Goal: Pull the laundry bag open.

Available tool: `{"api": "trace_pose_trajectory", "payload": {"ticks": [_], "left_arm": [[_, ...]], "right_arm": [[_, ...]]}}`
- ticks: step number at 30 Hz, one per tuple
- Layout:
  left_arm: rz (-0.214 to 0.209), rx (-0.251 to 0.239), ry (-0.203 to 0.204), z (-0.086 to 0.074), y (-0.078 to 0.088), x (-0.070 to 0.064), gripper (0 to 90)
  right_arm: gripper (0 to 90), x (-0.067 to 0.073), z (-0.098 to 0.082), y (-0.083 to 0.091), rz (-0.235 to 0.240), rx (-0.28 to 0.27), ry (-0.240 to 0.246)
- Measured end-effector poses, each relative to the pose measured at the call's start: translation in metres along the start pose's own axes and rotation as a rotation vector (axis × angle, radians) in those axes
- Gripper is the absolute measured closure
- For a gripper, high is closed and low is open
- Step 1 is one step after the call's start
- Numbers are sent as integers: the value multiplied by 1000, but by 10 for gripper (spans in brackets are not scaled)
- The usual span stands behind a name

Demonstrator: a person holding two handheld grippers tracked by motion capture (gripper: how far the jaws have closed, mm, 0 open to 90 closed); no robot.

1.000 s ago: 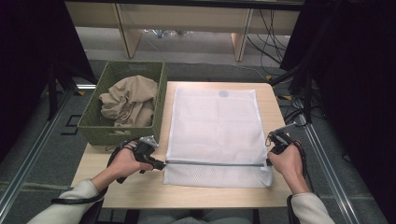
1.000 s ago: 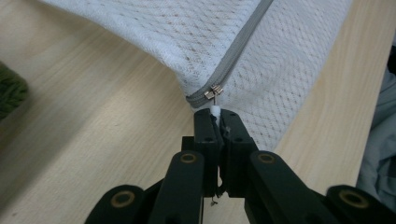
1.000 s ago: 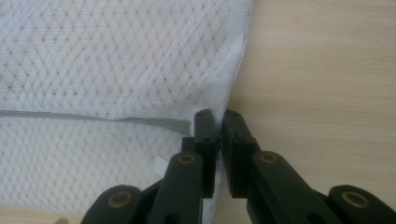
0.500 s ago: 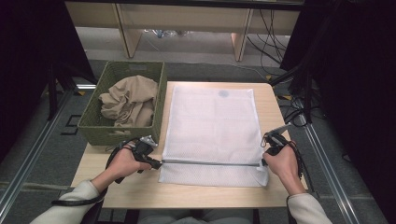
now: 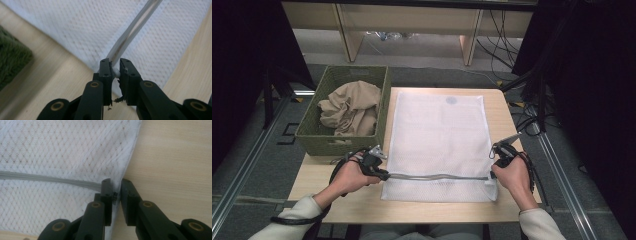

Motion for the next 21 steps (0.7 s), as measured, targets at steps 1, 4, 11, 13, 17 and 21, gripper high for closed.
{"api": "trace_pose_trajectory", "payload": {"ticks": [1,4,11,13,17,21], "left_arm": [[3,-21,-1,2,0,-2,798],[2,-46,-31,7,-1,-7,790],[-53,-87,-70,8,-17,-11,769],[-66,-84,-97,8,-18,-13,761],[-66,-89,-80,7,-19,-13,763],[-66,-137,-45,10,-13,-10,751]], "right_arm": [[816,0,0,0,0,0,0],[802,7,-3,4,7,22,-68],[752,4,-2,6,2,0,-38],[734,8,-2,11,13,-14,-84],[728,2,0,12,11,-57,-9],[709,2,2,21,12,-103,-28]]}}
Point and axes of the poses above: each handheld gripper's, and its own axes: y roughly backward along the jaws, z roughly out of its top, x roughly to its left, the point moved 6 cm from there along -y, roughly forward along the jaws, and after that the axes turned 3 degrees about y, right-handed, at the moved point
